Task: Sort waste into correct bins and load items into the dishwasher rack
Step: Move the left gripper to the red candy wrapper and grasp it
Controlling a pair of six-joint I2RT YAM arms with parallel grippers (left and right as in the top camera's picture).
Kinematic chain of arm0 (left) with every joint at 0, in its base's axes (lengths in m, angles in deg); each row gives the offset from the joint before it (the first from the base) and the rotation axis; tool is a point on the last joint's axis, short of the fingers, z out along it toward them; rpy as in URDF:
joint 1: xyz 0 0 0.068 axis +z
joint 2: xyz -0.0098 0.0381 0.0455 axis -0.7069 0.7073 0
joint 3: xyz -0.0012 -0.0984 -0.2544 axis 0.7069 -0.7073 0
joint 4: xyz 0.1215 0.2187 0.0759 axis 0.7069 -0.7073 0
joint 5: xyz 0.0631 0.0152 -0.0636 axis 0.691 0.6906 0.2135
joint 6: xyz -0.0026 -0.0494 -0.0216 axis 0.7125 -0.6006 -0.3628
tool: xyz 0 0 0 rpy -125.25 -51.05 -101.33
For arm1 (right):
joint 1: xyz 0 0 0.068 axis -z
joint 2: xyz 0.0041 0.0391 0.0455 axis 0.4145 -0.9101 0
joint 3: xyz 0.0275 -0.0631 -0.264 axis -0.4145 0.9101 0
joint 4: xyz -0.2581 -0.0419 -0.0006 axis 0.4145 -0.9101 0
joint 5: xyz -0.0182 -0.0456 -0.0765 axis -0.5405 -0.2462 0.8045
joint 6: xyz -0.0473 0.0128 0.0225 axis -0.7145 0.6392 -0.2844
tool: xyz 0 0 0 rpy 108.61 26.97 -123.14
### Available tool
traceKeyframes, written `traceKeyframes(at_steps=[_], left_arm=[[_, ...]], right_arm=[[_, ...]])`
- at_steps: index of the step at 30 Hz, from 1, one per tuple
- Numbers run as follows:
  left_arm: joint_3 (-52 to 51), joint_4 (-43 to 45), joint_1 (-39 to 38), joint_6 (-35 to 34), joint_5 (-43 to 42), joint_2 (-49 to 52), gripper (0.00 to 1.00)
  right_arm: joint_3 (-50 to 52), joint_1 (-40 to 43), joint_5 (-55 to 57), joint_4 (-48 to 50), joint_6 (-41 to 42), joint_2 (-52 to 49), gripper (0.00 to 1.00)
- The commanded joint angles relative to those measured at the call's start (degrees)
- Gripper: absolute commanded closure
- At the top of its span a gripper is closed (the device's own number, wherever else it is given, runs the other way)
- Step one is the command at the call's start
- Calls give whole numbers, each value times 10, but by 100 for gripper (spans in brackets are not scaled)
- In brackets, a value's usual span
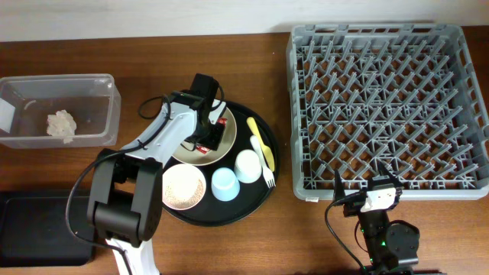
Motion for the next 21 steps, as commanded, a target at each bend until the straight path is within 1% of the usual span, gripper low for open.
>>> traceKeyframes(at_steps=[1, 6, 8, 9, 11, 13, 15, 16, 17, 21], left_arm=[[-4, 0, -1, 5, 4, -1, 54], [-4, -4, -1, 5, 4, 7, 54], [-4, -5, -1, 5, 4, 8, 56], [-4, -5, -1, 5, 4, 8, 58], [-4, -5, -1, 5, 4, 8, 73], [-4, -7, -1, 5, 4, 8, 75], [-4, -6, -1, 5, 4, 8, 82], [-4, -6, -1, 5, 5, 8, 96], [-4, -7, -1, 5, 15, 8, 99], [5, -5, 0, 5, 17, 7, 99]], right_arm=[[3, 4, -5, -3, 4, 3, 2], [3, 4, -5, -3, 4, 3, 2], [3, 4, -5, -3, 4, 3, 2], [3, 4, -5, -3, 4, 3, 2], [3, 4, -5, -3, 4, 3, 2], [3, 4, -5, -3, 4, 3, 2], [3, 4, -5, -3, 4, 3, 2], [3, 4, -5, -3, 4, 3, 2], [3, 4, -5, -3, 4, 3, 2], [3, 4, -5, -3, 4, 3, 2]])
